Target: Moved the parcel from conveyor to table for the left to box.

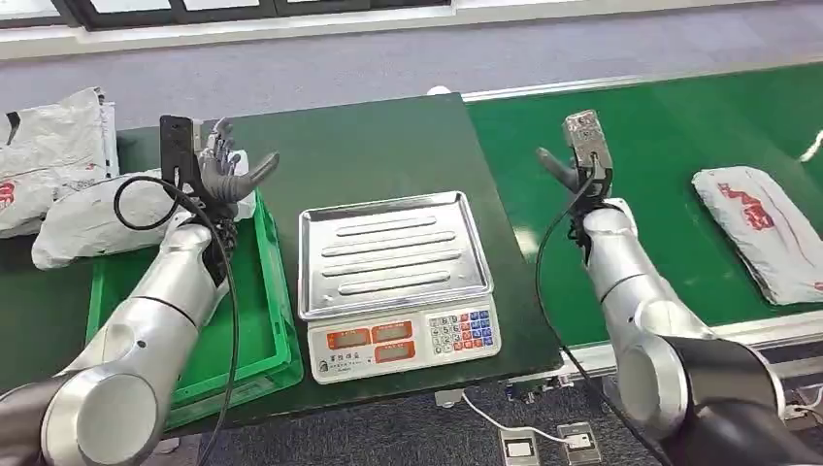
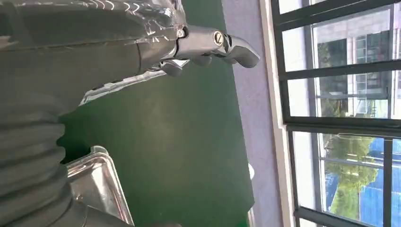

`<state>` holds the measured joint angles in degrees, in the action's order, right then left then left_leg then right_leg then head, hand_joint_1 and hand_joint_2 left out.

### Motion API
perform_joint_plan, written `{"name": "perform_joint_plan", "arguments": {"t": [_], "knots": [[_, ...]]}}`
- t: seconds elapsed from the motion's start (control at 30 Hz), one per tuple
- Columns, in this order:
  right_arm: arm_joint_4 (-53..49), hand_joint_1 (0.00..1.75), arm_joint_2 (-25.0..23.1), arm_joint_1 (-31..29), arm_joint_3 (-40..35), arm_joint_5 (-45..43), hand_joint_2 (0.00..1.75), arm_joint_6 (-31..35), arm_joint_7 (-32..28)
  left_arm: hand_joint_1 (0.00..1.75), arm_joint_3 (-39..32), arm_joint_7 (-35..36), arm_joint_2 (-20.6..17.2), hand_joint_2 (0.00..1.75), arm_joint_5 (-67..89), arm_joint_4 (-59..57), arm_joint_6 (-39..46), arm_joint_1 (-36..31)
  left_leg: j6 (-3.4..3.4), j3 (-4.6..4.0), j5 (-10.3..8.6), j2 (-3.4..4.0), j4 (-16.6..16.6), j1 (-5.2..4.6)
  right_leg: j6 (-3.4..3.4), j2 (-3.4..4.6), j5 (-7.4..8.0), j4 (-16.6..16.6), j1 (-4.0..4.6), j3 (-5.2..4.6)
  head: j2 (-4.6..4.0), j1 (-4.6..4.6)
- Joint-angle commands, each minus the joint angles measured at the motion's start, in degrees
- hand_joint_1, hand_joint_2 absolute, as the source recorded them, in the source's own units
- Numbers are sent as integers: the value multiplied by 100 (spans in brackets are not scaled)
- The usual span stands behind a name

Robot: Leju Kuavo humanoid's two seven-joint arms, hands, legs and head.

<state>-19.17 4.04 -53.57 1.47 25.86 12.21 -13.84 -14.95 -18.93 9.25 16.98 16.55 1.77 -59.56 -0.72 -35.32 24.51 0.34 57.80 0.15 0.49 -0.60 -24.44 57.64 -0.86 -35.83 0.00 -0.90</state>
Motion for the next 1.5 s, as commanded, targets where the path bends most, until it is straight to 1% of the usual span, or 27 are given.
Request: {"name": "perform_joint_plan", "arguments": {"t": [0.03, 0.07, 0.1, 0.13, 0.17, 0.27, 0.4, 0.43, 0.5, 0.57, 0.6, 0.67, 0.7, 0.73, 0.77, 0.87, 0.93, 1.03, 1.1, 1.13, 1.23, 1.27, 1.33, 1.4, 1.43, 1.5], "knots": [[319, 0, 629, -23, -126, 130, 175, -40, 301, 0, 207, -22, -137, 175, -89, -178, -59, -6, 3, 25, 6, -11, -9, 4, -3, -4, -6, -15, 4, 32, 0, 0], [313, 0, 676, 14, -216, 295, 175, 1, 474, 0, 216, -29, -129, 175, -114, -165, -72, 16, 3, 35, 7, -15, -14, 6, -3, -5, -6, -23, 6, 44, 0, 0], [335, 0, 728, 24, -338, 483, 175, 137, 670, 0, 229, -33, -121, 175, -108, -159, -71, 27, 1, 15, 3, -12, -7, 1, -2, -5, -4, -10, 0, 21, 0, 0], [321, 0, 753, 42, -372, 572, 175, 159, 758, 0, 243, -32, -110, 175, -111, -150, -65, 34, 1, 41, 5, -16, -21, 7, -6, -4, -5, -29, 6, 50, 0, 0], [321, 0, 753, 42, -372, 572, 175, 159, 758, 0, 243, -32, -110, 175, -111, -150, -65, 34, 2, 12, 3, -14, -5, 1, -2, -7, -4, -9, 0, 18, 0, 0], [316, 0, 748, 39, -372, 576, 175, 159, 762, 0, 244, -30, -101, 175, -111, -146, -57, 30, 4, 25, 8, -13, -9, 4, -5, -3, -6, -16, 3, 30, 0, 0], [319, 0, 766, 68, -348, 625, 175, 41, 938, 0, 277, -17, -112, 175, -106, -127, -41, 32, 4, 6, 5, 0, -2, 2, -2, 4, -1, -6, 2, 7, 0, 0], [306, 0, 778, 108, -312, 615, 175, 15, 918, 0, 273, -4, -122, 175, -117, -124, -22, 38, 4, 12, 8, 0, -2, 4, -3, 5, -3, -9, 4, 14, 0, 0], [239, 0, 755, 268, -116, 445, 175, -104, 574, 0, 255, 11, -157, 175, -158, -121, -12, 86, 4, 17, 8, -5, -4, 6, -4, 2, -4, -13, 7, 21, 0, 0], [305, 0, 715, 393, -98, 485, 175, -116, 448, 0, 271, 12, -195, 175, -162, -145, -23, 136, 3, 23, 7, -6, -9, 6, -4, 2, -4, -17, 7, 27, 0, 0], [324, 0, 695, 448, -133, 536, 175, -126, 461, 0, 281, 5, -201, 175, -160, -150, -33, 160, 4, 35, 9, -7, -15, 9, -5, 3, -4, -26, 10, 41, 0, 0], [323, 0, 665, 494, -136, 549, 175, -96, 455, 0, 292, -3, -195, 175, -154, -153, -24, 176, 4, 19, 8, 1, -7, 5, -3, 8, -2, -14, 6, 21, 0, 0], [323, 0, 665, 494, -136, 549, 175, -96, 455, 0, 292, -3, -195, 175, -154, -153, -24, 176, 3, 30, 11, 1, -11, 6, -4, 10, -4, -18, 7, 32, 0, 0], [320, 0, 665, 485, -134, 550, 175, -102, 458, 0, 294, -5, -188, 175, -154, -151, -20, 173, 4, 18, 8, -2, -6, 5, -3, 6, -3, -13, 6, 21, 0, 0], [317, 0, 668, 476, -132, 552, 175, -110, 462, 0, 296, -5, -186, 175, -154, -150, -18, 170, 4, 25, 10, 0, -9, 5, -4, 9, -4, -15, 5, 27, 0, 0], [314, 0, 672, 468, -130, 555, 175, -120, 469, 0, 298, -5, -186, 175, -154, -149, -17, 167, 4, 10, 7, -1, -3, 3, -3, 5, -2, -8, 2, 13, 0, 0], [314, 0, 672, 468, -130, 555, 175, -120, 469, 0, 298, -5, -186, 175, -154, -149, -17, 167, 4, 21, 10, 2, -6, 4, -4, 10, -3, -12, 4, 23, 0, 0], [314, 0, 672, 468, -130, 555, 175, -120, 469, 0, 298, -5, -186, 175, -154, -149, -17, 167, 4, 6, 6, -1, -1, 2, -2, 5, -1, -6, 2, 8, 0, 0], [314, 0, 672, 468, -130, 555, 175, -120, 469, 0, 298, -5, -186, 175, -154, -149, -17, 167, 3, 22, 9, 0, -7, 5, -6, 10, -3, -14, 5, 24, 0, 0], [314, 0, 672, 468, -130, 555, 175, -120, 469, 0, 298, -5, -186, 175, -154, -149, -17, 167, 4, 6, 6, -1, -2, 0, -2, 5, -2, -5, 0, 7, 0, 0], [314, 0, 672, 468, -130, 555, 175, -120, 469, 0, 298, -5, -186, 175, -154, -149, -17, 167, 3, 21, 10, 1, -6, 3, -5, 11, -4, -10, 3, 22, 0, 0], [333, 0, 684, 459, -167, 606, 175, -210, 504, 0, 315, 3, -189, 175, -148, -153, -29, 169, 4, 31, 12, 1, -10, 9, -6, 12, -4, -21, 9, 36, 0, 0], [362, 0, 706, 444, -204, 668, 175, -352, 572, 0, 322, 6, -182, 175, -159, -158, -41, 177, 4, 11, 9, -1, -2, 4, -3, 7, -3, -8, 4, 14, 0, 0], [346, 0, 708, 427, -185, 687, 175, -366, 573, 0, 358, 13, -175, 175, -139, -167, -34, 178, 4, 21, 11, -1, -4, 6, -4, 9, -5, -13, 6, 25, 0, 0], [343, 0, 706, 410, -162, 688, 175, -374, 569, 0, 359, 20, -173, 175, -147, -170, -27, 173, 4, 9, 7, -1, -3, 2, -2, 6, -2, -7, 1, 11, 0, 0], [339, 0, 705, 373, -151, 709, 175, -389, 568, 0, 355, 28, -176, 175, -163, -176, -18, 161, 5, 13, 9, 0, -1, 2, -4, 8, -4, -6, 2, 14, 0, 0]]}}
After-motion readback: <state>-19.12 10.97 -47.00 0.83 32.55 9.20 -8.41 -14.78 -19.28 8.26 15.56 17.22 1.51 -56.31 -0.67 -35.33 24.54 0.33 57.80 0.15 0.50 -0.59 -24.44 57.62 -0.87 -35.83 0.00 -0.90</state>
